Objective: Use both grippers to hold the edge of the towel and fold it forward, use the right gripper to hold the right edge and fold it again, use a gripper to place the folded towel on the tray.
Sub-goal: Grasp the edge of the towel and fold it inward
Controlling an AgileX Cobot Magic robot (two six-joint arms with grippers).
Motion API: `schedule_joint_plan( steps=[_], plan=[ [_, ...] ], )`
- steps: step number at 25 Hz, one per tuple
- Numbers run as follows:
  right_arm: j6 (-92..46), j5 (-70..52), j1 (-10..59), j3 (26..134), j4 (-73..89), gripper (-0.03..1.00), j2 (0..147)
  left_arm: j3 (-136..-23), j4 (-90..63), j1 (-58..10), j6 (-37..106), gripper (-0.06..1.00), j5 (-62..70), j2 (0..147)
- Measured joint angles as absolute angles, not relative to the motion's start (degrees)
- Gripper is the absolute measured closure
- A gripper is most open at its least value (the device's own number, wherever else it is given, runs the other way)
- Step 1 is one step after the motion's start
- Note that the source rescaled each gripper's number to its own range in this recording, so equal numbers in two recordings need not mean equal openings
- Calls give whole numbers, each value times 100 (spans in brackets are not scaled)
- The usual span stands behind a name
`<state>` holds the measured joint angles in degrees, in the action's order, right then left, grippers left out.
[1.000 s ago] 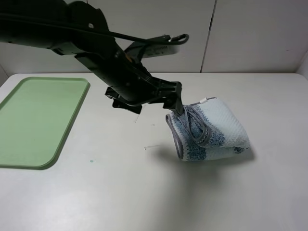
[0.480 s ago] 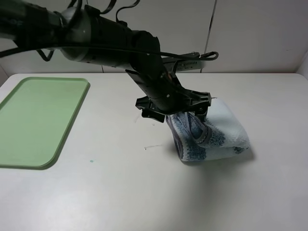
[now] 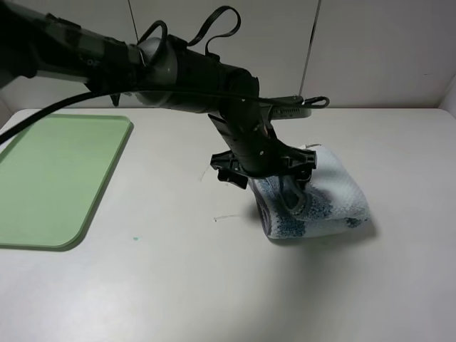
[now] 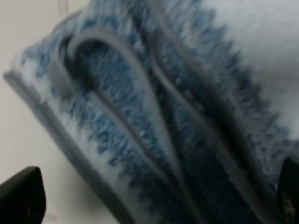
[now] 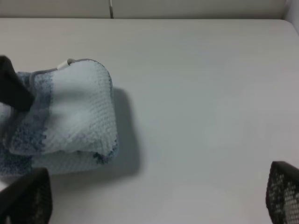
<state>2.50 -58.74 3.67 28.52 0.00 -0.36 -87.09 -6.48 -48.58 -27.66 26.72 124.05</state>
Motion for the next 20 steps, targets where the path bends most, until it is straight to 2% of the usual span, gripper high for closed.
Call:
schedule_joint_plan(
  steps=[20],
  plan=[
    [250, -5874, 367, 2852, 0, -3, -36, -8740, -696, -4862, -2781, -5, 1880, 13065]
  ],
)
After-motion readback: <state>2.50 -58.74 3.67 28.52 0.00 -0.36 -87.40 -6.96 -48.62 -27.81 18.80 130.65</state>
